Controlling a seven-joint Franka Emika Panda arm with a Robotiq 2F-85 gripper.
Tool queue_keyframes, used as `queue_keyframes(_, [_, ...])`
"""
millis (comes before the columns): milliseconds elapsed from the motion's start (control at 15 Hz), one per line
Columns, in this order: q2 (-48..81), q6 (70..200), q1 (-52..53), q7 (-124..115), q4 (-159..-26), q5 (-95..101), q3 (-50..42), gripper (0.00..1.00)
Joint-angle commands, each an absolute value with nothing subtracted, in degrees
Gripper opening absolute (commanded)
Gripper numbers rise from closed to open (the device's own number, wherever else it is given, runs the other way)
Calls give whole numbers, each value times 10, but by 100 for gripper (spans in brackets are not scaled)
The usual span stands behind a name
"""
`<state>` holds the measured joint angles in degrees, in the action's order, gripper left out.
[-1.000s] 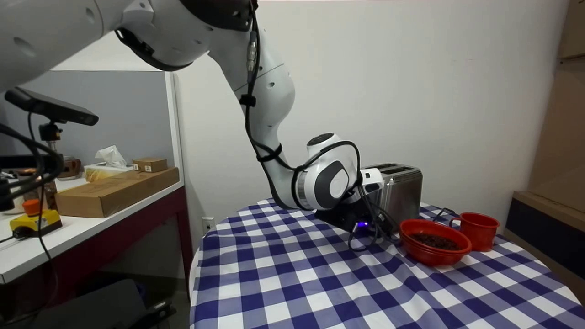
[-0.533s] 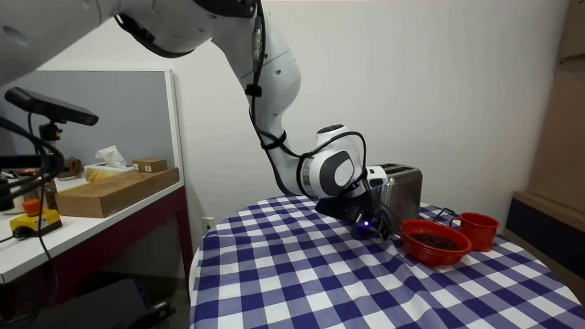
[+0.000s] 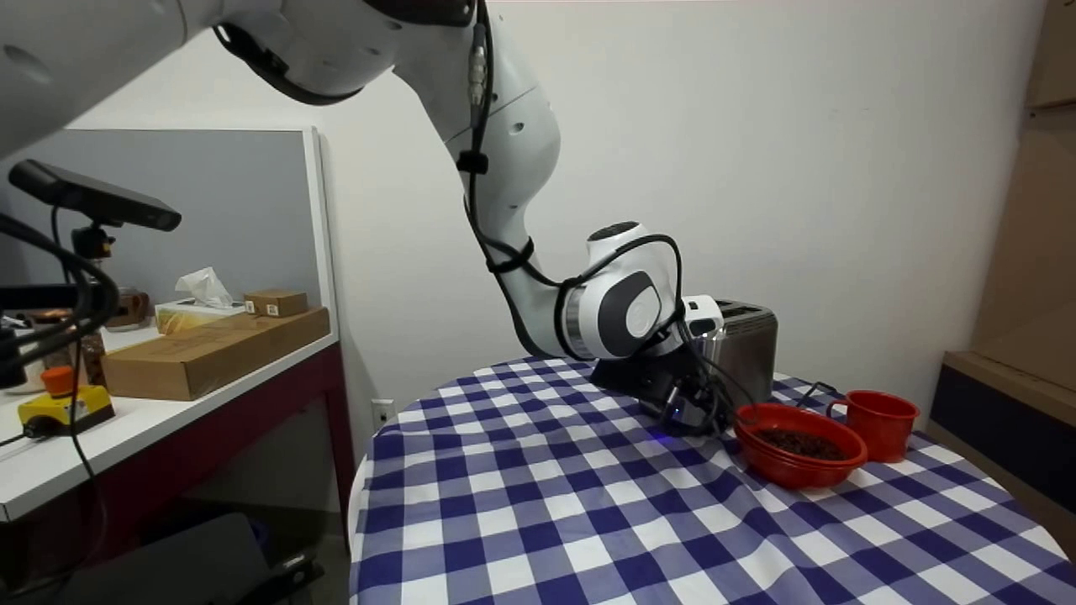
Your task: Press the button on the toaster
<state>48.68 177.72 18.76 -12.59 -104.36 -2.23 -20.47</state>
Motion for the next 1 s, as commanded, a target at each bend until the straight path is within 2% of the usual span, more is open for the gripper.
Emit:
queue_keyframes(0, [511,1811,206,-144,-1032,-26,-224,100])
queue_keyframes(200, [494,1755,185,-116,-1036,-18,-193,100])
queue_keyframes(267, [465,1701,148,-86,-1043,-7,-147,100])
queue_keyframes(600, [383,1515,47,-4,-1058,-11,-29,100])
queue_keyframes(933, [278,1276,-5,67,-1080,-19,16,100])
